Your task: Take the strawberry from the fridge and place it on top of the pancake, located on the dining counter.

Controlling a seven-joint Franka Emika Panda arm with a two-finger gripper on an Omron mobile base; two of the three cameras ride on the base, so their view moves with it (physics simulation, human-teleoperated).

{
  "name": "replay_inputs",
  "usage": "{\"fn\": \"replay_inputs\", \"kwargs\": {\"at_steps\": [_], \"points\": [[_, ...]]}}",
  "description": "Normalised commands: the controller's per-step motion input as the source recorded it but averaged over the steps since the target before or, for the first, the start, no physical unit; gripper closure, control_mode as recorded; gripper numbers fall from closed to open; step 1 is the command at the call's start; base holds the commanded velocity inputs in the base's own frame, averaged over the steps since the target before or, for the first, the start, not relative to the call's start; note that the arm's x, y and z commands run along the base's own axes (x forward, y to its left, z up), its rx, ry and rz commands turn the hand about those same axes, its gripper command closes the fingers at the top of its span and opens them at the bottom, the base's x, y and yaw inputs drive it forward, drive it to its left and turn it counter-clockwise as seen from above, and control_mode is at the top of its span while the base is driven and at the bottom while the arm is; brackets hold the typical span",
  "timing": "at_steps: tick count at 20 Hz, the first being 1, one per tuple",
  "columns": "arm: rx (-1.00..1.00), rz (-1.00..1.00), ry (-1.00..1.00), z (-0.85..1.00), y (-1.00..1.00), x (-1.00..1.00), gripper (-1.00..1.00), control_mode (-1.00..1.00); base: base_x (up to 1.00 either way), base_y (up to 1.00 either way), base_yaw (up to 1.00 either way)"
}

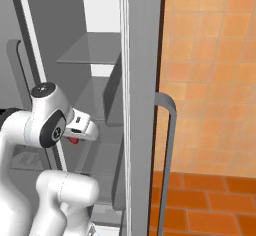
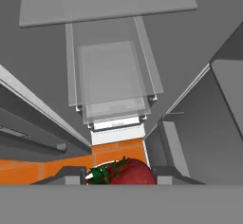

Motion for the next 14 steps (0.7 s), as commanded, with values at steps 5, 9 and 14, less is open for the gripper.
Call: {"fn": "replay_inputs", "kwargs": {"at_steps": [5,9,14], "points": [[0.0,0.0,0.02,0.0,0.0,-0.3,1.0,-1.0,0.0,0.0,0.0],[0.0,0.0,0.0,-0.01,0.0,-0.08,1.0,-1.0,0.0,0.0,0.0],[0.0,0.0,0.0,0.0,0.0,0.0,1.0,-1.0,0.0,0.0,0.0]]}}
